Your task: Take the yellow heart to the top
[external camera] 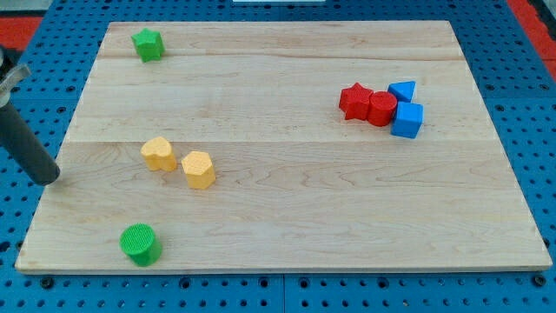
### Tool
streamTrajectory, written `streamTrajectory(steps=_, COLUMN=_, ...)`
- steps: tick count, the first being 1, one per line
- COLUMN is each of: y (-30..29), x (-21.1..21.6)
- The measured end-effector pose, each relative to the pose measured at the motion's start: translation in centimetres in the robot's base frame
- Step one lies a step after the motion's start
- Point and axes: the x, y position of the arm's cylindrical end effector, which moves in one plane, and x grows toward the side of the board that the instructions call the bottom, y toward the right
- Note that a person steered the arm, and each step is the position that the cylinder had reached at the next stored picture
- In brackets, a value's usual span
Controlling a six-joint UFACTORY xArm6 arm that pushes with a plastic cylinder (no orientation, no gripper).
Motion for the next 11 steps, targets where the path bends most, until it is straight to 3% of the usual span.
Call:
streamTrajectory(steps=2, y=1.9, x=-1.0)
streamTrajectory(steps=4, y=14.9, x=-2.2)
streamTrajectory(steps=6, y=14.6, x=-10.5)
streamTrajectory(steps=7, y=14.8, x=-11.7)
streamTrajectory(steps=9, y=22.8, x=-17.5)
streamTrajectory(steps=10, y=19.7, x=-19.0)
streamTrajectory(steps=11, y=16.3, x=-15.4)
